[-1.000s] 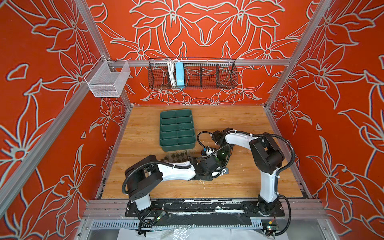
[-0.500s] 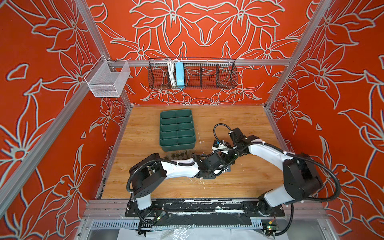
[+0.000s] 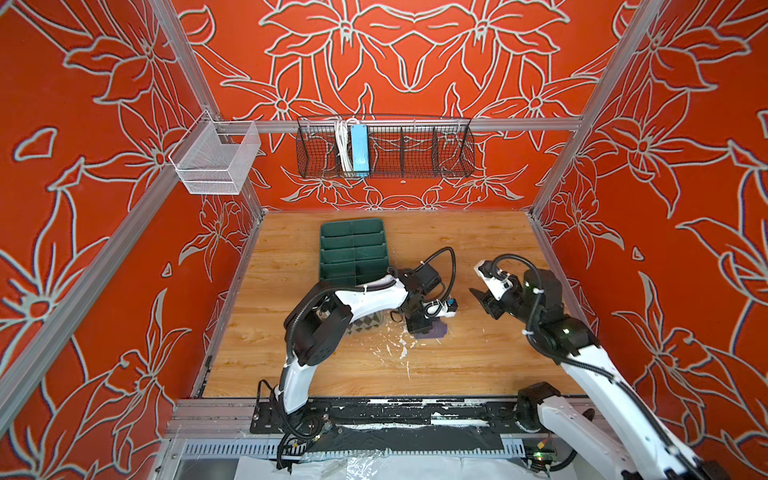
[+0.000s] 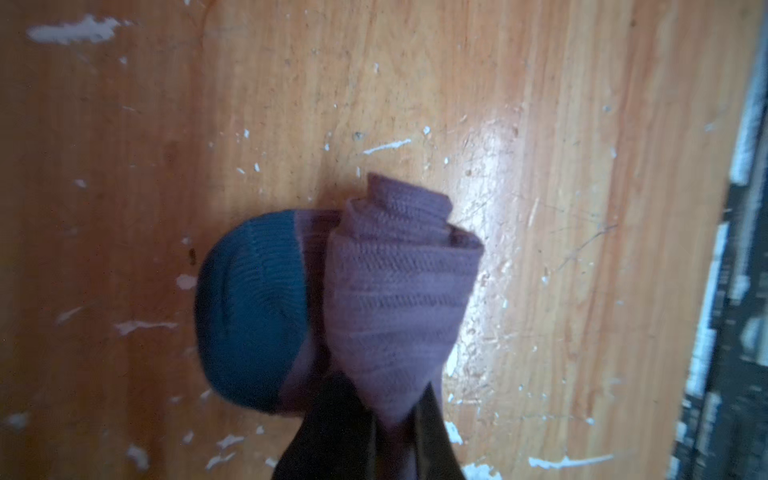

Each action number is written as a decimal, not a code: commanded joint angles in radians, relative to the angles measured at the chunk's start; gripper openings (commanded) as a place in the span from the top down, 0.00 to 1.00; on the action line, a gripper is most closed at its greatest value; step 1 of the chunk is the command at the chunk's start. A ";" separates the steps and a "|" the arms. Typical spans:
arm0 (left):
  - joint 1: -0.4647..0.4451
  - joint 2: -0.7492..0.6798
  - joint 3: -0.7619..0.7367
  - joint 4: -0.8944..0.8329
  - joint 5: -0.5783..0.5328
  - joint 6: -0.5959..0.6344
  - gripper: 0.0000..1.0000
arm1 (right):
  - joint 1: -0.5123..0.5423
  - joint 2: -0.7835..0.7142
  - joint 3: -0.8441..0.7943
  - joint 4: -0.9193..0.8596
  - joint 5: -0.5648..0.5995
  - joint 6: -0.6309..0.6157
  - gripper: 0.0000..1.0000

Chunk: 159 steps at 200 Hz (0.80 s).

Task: Roll the socks

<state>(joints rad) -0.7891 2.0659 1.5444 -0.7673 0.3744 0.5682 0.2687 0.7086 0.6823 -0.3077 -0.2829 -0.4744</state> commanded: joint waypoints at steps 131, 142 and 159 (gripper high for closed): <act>0.143 0.338 0.329 -0.452 0.268 0.011 1.00 | 0.483 0.613 -0.034 0.177 0.281 -0.478 0.36; 0.143 0.336 0.329 -0.449 0.270 0.010 1.00 | 0.483 0.674 -0.016 0.175 0.296 -0.479 0.37; 0.143 0.333 0.335 -0.448 0.273 0.009 1.00 | 0.483 0.752 0.011 0.161 0.296 -0.474 0.42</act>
<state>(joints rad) -0.6479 2.3596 1.9079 -1.1728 0.7170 0.5716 0.7479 1.3781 0.6510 -0.1978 -0.0349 -0.9180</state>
